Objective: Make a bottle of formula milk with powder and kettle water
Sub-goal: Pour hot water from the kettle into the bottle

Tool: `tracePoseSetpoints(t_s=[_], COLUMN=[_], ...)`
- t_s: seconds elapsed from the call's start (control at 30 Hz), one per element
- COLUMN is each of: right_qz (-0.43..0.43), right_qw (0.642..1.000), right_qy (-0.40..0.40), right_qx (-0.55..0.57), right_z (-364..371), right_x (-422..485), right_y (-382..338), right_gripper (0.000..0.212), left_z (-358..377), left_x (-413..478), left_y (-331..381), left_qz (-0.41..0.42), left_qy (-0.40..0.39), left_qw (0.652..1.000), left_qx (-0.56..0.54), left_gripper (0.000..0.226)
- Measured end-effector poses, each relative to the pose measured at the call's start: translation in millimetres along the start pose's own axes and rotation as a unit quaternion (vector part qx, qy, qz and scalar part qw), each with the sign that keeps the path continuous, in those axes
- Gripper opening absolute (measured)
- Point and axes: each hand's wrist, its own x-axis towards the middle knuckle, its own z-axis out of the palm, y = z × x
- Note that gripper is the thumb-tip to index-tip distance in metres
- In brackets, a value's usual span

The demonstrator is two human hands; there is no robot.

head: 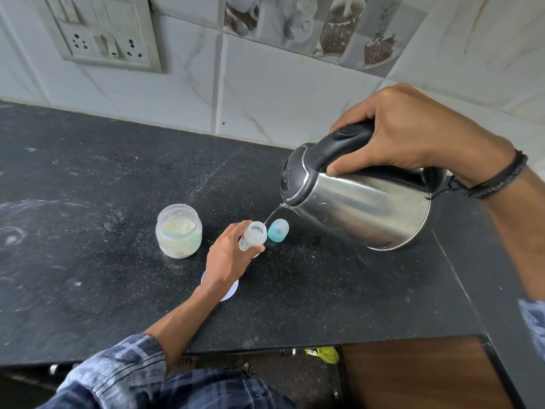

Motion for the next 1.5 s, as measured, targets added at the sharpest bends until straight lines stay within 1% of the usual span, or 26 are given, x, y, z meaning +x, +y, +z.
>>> tracePoseSetpoints(t_s=[0.37, 0.73, 1.03, 1.17, 1.33, 1.5], right_qz=[0.002, -0.006, -0.003, -0.001, -0.003, 0.001], right_qw=[1.000, 1.000, 1.000, 1.000, 1.000, 1.000], right_qy=[0.004, 0.009, 0.004, 0.007, 0.008, 0.013], right_qx=[-0.001, -0.008, -0.009, -0.008, -0.009, -0.006], right_z=[-4.3, -8.5, -10.0, -9.8, -8.2, -7.7], right_x=[-1.4, -1.4, -1.9, -2.8, -2.6, -2.5], right_y=[-0.6, -2.5, -4.9, -5.4, -5.1, -3.4], right_gripper=[0.045, 0.044, 0.047, 0.046, 0.043, 0.045], left_z=[0.7, 1.1, 0.6, 0.9, 1.2, 0.7], left_x=[0.6, 0.4, 0.5, 1.4, 1.6, 0.6], left_y=[-0.8, -1.4, -1.4, -2.0, -2.6, -1.7], left_qz=[-0.003, 0.003, 0.004, 0.000, -0.001, 0.000], left_qy=[0.000, -0.002, -0.001, -0.001, 0.000, -0.002], left_qw=[1.000, 1.000, 1.000, 1.000, 1.000, 1.000], left_qx=[0.000, -0.003, 0.000, 0.002, 0.004, -0.008], left_gripper=[0.054, 0.049, 0.050, 0.054, 0.052, 0.053])
